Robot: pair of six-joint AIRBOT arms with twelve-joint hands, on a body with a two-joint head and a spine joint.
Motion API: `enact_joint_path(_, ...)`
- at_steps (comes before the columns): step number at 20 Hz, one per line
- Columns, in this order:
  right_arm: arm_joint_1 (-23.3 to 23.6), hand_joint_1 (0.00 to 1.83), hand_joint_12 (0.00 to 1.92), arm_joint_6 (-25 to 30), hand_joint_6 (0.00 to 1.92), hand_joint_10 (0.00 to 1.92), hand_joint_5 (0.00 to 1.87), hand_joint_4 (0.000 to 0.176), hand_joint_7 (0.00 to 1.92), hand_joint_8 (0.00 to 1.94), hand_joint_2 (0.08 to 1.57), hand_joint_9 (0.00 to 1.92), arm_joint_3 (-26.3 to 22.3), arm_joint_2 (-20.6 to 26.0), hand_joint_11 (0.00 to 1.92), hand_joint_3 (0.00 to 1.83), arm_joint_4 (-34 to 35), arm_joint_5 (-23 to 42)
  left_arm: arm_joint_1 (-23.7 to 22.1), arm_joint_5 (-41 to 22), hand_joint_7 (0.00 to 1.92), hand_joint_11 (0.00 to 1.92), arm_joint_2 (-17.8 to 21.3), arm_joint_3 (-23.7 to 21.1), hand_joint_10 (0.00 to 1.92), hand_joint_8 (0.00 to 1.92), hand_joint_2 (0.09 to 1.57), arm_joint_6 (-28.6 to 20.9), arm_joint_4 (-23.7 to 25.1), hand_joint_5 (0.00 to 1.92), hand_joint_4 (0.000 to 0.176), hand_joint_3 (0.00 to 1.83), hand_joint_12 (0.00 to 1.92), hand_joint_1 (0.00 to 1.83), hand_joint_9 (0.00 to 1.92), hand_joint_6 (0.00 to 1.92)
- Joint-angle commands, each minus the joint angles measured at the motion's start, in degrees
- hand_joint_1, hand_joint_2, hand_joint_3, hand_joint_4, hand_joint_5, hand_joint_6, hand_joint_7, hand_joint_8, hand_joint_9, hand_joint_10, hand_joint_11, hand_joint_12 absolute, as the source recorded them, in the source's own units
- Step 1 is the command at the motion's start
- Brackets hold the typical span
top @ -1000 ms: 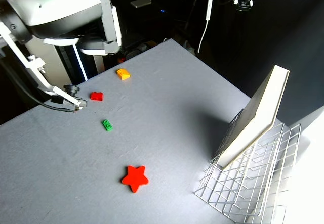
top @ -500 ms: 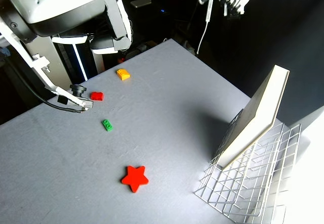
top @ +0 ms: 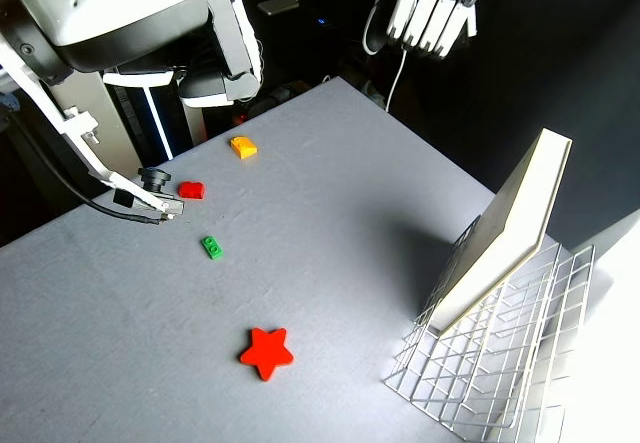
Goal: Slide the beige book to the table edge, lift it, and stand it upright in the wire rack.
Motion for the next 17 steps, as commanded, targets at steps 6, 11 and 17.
enact_joint_path(6, 0.8, 0.72, 1.92, -0.5, 1.92, 1.92, 1.19, 0.176, 1.32, 1.94, 1.36, 1.45, -0.3, 0.4, 1.58, 0.00, 4.5, 4.4, -19.5, 10.2, 1.32, 1.42, 2.0, 1.4, 1.92, 1.92, 1.27, -14.6, 29.1, 1.24, 0.000, 0.00, 1.92, 0.92, 1.37, 1.92)
enact_joint_path(11, 0.8, 0.59, 1.78, -0.5, 1.27, 1.56, 0.91, 0.000, 1.04, 1.34, 1.30, 1.01, -0.3, 0.4, 0.98, 0.00, 4.5, 4.3, -20.5, 10.7, 0.93, 0.74, 1.5, 2.0, 1.32, 1.10, 1.25, -14.2, 28.2, 0.88, 0.000, 0.00, 1.59, 0.63, 0.86, 1.09)
enact_joint_path(17, 0.8, 0.58, 1.79, -0.5, 1.19, 1.59, 0.91, 0.000, 1.02, 1.32, 1.32, 0.96, -0.3, 0.4, 0.90, 0.00, 4.5, 4.3, -21.8, 11.8, 0.83, 0.68, 1.5, 1.8, 1.41, 1.21, 1.28, -14.6, 28.3, 0.86, 0.000, 0.00, 1.65, 0.64, 0.76, 1.14)
